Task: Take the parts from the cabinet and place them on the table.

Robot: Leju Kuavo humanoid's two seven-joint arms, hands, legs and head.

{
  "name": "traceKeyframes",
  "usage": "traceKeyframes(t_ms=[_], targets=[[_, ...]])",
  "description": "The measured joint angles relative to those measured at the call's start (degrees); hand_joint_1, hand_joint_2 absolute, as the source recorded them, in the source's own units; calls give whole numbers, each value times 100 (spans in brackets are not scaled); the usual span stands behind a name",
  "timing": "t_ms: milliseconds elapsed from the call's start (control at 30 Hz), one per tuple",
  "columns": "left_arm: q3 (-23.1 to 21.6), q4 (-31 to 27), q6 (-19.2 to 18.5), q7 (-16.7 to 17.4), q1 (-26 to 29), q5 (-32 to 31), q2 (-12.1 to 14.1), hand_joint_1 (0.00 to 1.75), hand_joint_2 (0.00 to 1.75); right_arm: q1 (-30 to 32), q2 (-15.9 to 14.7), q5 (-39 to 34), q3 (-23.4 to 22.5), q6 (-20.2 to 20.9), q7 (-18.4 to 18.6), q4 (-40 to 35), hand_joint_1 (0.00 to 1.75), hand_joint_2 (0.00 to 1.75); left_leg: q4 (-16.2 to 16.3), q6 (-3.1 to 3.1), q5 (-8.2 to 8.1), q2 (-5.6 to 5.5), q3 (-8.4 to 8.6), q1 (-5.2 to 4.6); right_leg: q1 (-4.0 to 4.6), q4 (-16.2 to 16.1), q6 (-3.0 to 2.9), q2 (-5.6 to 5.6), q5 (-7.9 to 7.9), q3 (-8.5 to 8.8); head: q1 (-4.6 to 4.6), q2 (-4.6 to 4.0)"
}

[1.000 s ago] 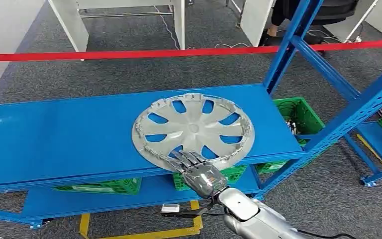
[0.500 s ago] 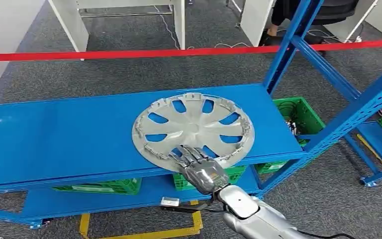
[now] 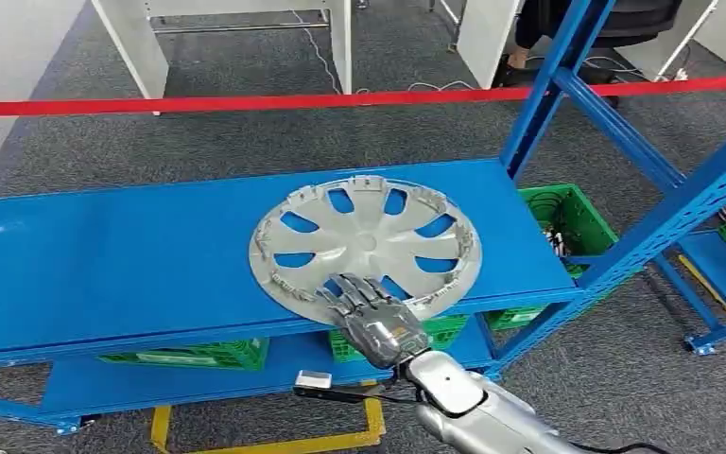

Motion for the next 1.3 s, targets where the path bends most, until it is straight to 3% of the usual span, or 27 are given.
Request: traceKeyframes(t_ms=[100, 167, 367, 433, 467, 500, 533, 567, 833, 933, 1200, 1300], targets=[[52, 0, 0, 0, 0, 4, -9, 0, 175, -146, -17, 17, 153, 344, 222, 76, 0, 175, 0, 0, 0, 0, 0, 0, 0, 0, 0, 0, 0, 0, -2, 0], [81, 0, -2, 0, 2, 4, -11, 0, 175, -249, -33, 15, 244, 489, 290, 144, 12, 175, 0, 0, 1, 0, 0, 0, 0, 0, 0, 0, 1, 0, 0, 0], [142, 0, -2, 0, 3, 7, -20, 0, 175, -476, -55, -5, 417, 755, 376, 295, 26, 175, 0, 0, 4, 0, 1, 0, 0, 0, 0, 0, 3, 1, -2, 0], [149, 2, -4, 0, 3, 7, -22, 0, 175, -522, -57, -11, 465, 819, 391, 321, 51, 175, 0, -1, 4, 0, 1, 0, 0, 0, 0, 3, 3, 0, -2, 0], [151, 2, -4, 0, 3, 7, -22, 0, 175, -549, -59, -39, 496, 871, 404, 332, 80, 175, 0, -1, 4, 0, 1, 0, 0, 0, 0, 3, 3, 0, -2, 0], [157, 2, -4, 0, 3, 7, -22, 0, 175, -577, -59, -74, 520, 935, 428, 347, 140, 175, 0, -2, 5, 0, 2, 0, 0, 0, 0, 3, 3, 0, -2, 0], [168, 2, -4, 0, 3, 7, -24, 0, 175, -605, -59, -105, 535, 981, 441, 363, 169, 175, 0, -2, 5, 0, 2, 0, 0, 0, 0, 2, 3, 0, -2, 0], [192, 2, -4, 0, 3, 7, -26, 0, 175, -635, -59, -140, 553, 998, 454, 380, 175, 175, 0, -2, 6, 0, 2, 0, 0, 0, 0, 2, 4, 0, -2, 0], [273, 2, 11, -11, 7, 15, -35, 0, 175, -719, -59, -444, 706, 891, 408, 389, 175, 175, 0, -2, 10, 0, 9, 0, 0, 0, 0, 2, 8, 4, -2, 0], [341, 2, 44, -42, 22, 44, -42, 0, 175, -579, -103, -608, 732, 657, 306, 122, 175, 175, 0, -2, 15, 0, 7, 0, 0, 0, 1, 2, 12, 3, -2, 0], [428, 2, 83, -87, 27, 61, -48, 0, 175, -219, -269, -636, 835, 600, 218, -577, 175, 175, 0, -2, 15, 0, -1, 0, 0, 0, 0, 3, 13, -6, -2, 0], [481, 2, 118, -122, 36, 83, -55, 0, 175, -4, -352, -458, 835, 138, 105, -963, 175, 175, 0, -2, 15, -1, -5, 0, 0, 0, 0, -2, 13, -6, -2, 0]])
